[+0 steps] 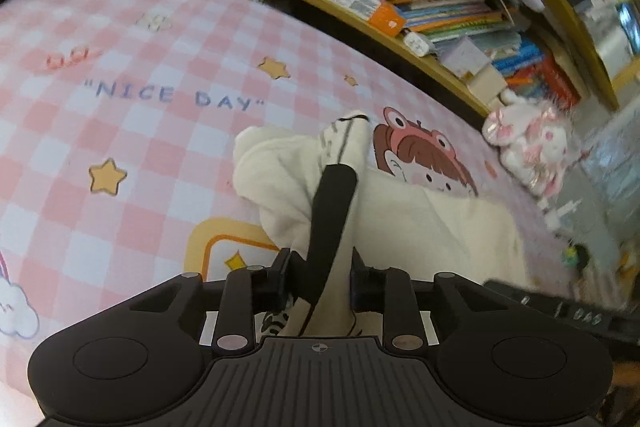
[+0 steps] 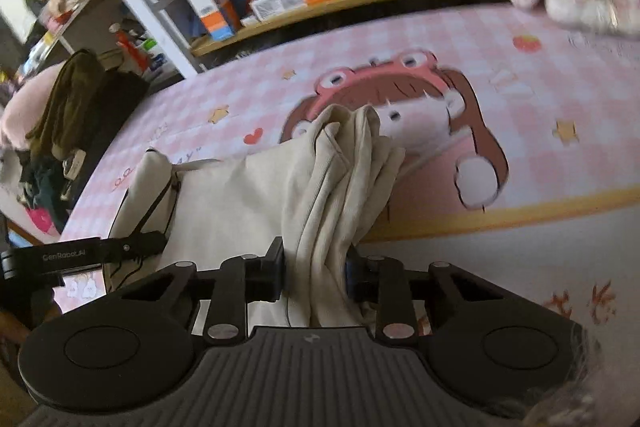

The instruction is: Fold clothes

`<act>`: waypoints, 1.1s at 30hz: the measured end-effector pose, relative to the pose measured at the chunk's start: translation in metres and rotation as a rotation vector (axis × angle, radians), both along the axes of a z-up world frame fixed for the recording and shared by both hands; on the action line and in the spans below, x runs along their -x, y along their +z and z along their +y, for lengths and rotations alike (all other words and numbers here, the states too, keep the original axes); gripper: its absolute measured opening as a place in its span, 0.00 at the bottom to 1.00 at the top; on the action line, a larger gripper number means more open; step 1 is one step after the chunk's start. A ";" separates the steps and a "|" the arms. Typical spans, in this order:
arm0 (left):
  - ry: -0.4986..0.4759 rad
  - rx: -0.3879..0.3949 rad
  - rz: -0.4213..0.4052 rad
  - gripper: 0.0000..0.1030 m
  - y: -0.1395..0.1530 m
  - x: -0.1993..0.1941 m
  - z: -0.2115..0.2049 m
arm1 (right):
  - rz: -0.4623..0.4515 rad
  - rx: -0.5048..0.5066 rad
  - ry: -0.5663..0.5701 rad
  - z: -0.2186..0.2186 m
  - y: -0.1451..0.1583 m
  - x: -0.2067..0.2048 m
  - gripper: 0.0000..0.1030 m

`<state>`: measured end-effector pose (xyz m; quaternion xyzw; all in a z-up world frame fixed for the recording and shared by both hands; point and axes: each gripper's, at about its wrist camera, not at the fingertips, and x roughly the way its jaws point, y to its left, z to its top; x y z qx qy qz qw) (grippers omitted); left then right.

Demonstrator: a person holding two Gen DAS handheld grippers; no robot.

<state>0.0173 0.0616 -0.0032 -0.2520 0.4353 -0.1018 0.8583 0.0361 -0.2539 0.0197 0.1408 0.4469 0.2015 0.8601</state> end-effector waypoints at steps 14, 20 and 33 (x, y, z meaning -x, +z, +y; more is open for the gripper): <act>0.050 0.168 0.026 0.30 -0.022 -0.001 0.017 | 0.134 -0.166 -0.087 -0.020 -0.029 -0.012 0.46; 0.033 0.093 -0.001 0.20 -0.006 0.005 0.004 | 0.090 -0.132 -0.051 -0.014 -0.024 -0.009 0.25; 0.010 0.100 -0.045 0.20 0.017 0.027 -0.008 | -0.002 -0.084 -0.032 -0.021 -0.002 0.021 0.24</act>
